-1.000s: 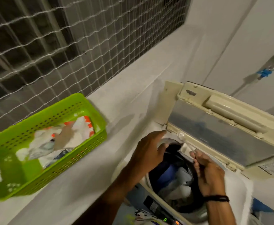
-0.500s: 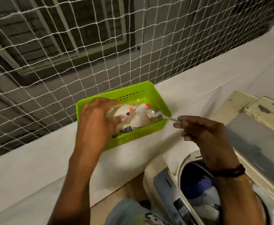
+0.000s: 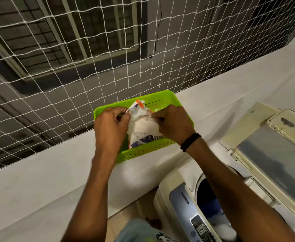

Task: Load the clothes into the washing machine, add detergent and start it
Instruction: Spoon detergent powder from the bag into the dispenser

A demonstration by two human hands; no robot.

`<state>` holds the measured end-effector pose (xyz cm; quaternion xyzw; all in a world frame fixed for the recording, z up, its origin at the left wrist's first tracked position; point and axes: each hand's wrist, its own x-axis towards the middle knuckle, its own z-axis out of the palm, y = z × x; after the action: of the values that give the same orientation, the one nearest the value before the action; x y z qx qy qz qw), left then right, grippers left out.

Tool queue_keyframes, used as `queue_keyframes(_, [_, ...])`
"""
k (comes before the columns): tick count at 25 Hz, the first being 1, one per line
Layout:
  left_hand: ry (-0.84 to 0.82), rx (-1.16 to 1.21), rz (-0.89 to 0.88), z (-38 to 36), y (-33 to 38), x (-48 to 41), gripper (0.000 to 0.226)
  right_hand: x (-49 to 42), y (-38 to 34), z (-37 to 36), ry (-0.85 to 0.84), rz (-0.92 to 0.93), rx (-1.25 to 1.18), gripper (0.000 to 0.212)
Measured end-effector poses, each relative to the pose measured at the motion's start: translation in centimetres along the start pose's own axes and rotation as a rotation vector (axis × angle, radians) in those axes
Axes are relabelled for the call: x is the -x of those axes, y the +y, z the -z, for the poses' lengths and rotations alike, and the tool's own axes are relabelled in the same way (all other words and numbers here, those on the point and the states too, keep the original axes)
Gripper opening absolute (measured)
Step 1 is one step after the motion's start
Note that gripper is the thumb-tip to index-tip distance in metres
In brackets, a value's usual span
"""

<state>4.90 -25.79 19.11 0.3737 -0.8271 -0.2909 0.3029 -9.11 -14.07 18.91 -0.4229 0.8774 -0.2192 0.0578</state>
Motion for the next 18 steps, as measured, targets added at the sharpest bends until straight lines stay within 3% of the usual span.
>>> queue_keyframes(5, [0.004,0.027,0.009,0.2,-0.3,0.0,0.013,0.9,0.5,1.2,-0.064,0.066,-0.048,0.021])
queue_keyframes(9, [-0.031,0.027,-0.011,0.7,0.3,0.6,0.009,-0.9,1.2,3.0,-0.125,-0.176,-0.208,0.014])
queue_keyframes(14, [-0.016,0.024,-0.014,0.6,0.5,0.8,0.008,-2.4,-0.2,2.7,-0.433,-0.388,-0.441,0.017])
queue_keyframes(18, [0.006,0.043,-0.024,0.5,0.3,0.9,0.009,-2.2,-0.4,1.9,-0.433,-0.462,-0.560,0.017])
